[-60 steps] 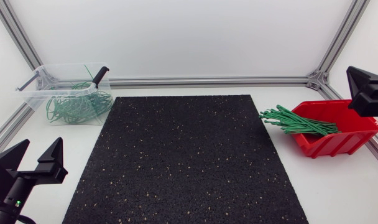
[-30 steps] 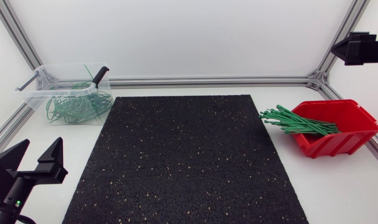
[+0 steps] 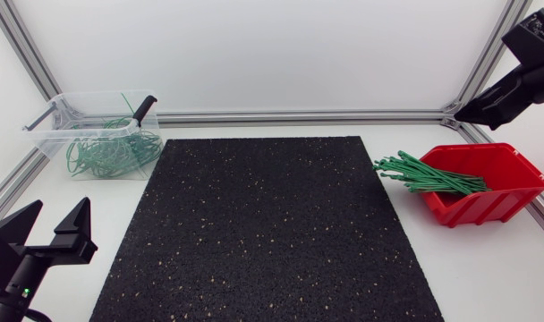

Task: Take a green cable tie from the red box, thread the tail through the head to close it, then place it in the transparent bin on the left.

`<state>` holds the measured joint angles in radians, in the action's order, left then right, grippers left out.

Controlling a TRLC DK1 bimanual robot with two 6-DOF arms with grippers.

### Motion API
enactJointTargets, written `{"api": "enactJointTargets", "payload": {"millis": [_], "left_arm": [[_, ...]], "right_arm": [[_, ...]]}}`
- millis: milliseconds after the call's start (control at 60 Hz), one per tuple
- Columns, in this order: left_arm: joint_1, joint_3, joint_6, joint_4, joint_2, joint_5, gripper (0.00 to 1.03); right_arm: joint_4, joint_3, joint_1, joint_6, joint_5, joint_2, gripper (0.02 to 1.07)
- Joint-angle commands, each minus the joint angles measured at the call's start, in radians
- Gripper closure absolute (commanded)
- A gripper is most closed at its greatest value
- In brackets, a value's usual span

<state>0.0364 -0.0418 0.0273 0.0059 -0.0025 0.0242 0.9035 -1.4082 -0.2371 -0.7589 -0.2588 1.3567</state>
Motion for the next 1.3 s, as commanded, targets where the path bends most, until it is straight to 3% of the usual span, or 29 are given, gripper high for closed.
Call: {"api": "enactJointTargets", "payload": {"millis": [0, 83, 383, 667, 883, 1200, 1283], "left_arm": [[0.000, 0.040, 0.020, -0.017, -0.008, 0.010, 0.05], [-0.001, 0.040, 0.020, -0.017, -0.008, 0.010, 0.05], [0.002, 0.040, 0.019, -0.017, -0.008, 0.010, 0.05], [0.002, 0.040, 0.019, -0.018, -0.008, 0.010, 0.05], [0.000, 0.040, 0.020, -0.018, -0.008, 0.010, 0.05], [-0.003, 0.040, 0.019, -0.018, -0.008, 0.010, 0.05], [-0.003, 0.040, 0.019, -0.018, -0.008, 0.010, 0.05]], "right_arm": [[0.051, -0.018, 0.012, -0.165, -0.003, 0.053, 0.07], [0.104, -0.017, 0.025, -0.275, -0.003, 0.093, 0.12], [0.098, 0.092, 0.064, -0.594, 0.055, 0.131, 0.12], [0.098, 0.124, 0.082, -0.715, 0.082, 0.196, 0.25], [0.049, 0.218, 0.101, -0.806, 0.121, 0.213, 0.26], [0.009, 0.238, 0.127, -0.833, 0.148, 0.269, 0.64], [0.006, 0.241, 0.131, -0.836, 0.148, 0.274, 0.66]]}}
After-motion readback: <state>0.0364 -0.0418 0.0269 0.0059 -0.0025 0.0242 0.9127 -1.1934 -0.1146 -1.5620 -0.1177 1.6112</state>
